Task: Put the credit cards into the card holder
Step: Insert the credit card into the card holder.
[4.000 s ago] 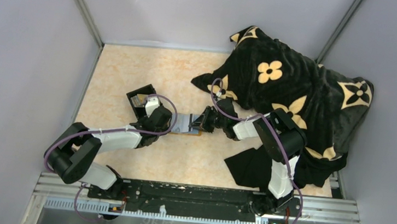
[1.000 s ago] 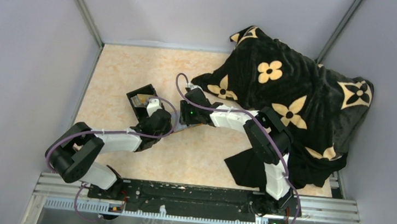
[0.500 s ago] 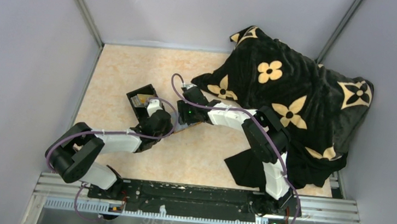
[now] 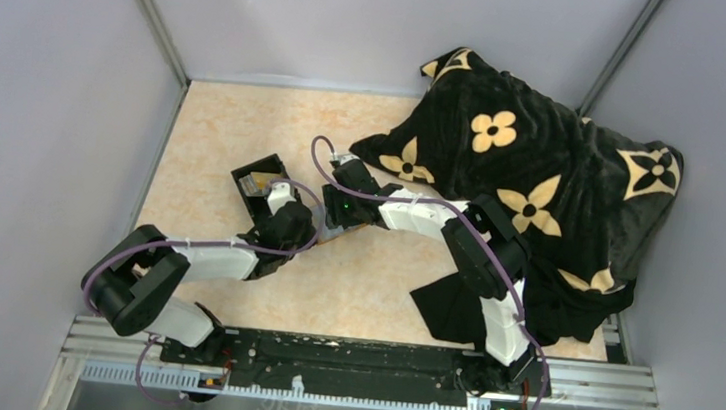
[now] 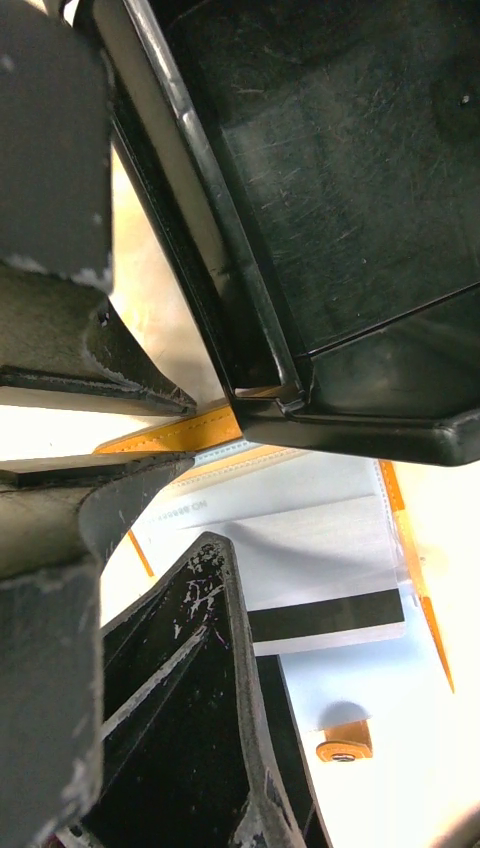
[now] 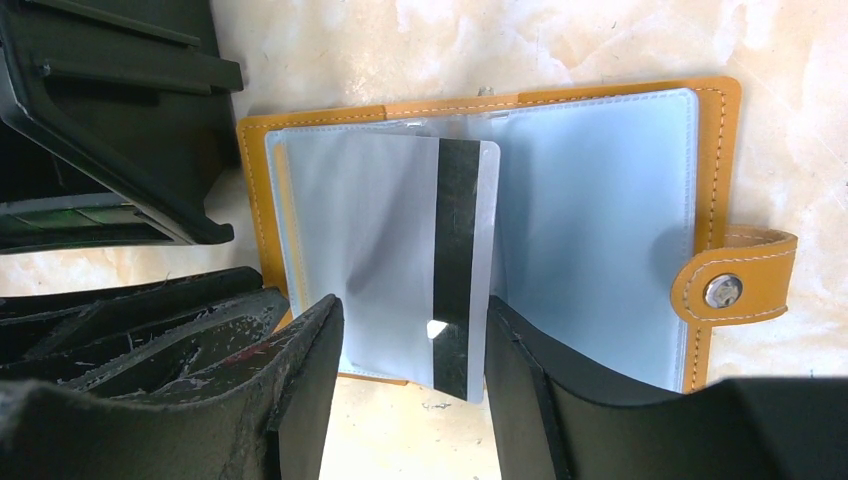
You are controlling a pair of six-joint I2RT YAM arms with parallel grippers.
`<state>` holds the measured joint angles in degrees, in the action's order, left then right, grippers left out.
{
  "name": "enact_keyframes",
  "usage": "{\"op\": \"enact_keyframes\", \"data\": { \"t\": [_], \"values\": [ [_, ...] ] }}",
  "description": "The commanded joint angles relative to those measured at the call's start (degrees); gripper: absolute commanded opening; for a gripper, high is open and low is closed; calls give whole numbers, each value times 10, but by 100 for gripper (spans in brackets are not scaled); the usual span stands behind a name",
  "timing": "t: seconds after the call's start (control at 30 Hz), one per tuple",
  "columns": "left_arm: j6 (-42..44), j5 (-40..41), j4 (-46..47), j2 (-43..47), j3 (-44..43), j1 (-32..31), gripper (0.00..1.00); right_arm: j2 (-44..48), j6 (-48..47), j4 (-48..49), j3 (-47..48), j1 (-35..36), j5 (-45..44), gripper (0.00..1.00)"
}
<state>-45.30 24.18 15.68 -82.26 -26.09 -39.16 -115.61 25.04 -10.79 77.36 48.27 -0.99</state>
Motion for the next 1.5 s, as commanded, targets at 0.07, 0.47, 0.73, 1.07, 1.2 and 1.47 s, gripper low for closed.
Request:
{"op": "enact_keyframes", "data": {
  "t": [0.07,0.47,0.73,1.07,1.2,1.47],
  "values": [
    [-3,-24,-92,-9,28,-8,27,22,-13,-11,-5,-4,-34,54],
    [-6,-18,-101,-9,26,-8,27,41,-4,17,-24,-27,-78,54],
    [-8,-20,-96,-24,21,-8,27,65,-6,64,-49,-31,-33,52],
    [-6,-24,-83,-58,-6,-8,27,103,-15,64,-58,-31,-33,52],
    [-3,-23,-83,-69,-18,-8,27,102,-19,61,-55,-34,-43,51],
    [0,-19,-84,-85,-29,-8,27,82,-19,64,-51,-54,-53,18]
  ]
}}
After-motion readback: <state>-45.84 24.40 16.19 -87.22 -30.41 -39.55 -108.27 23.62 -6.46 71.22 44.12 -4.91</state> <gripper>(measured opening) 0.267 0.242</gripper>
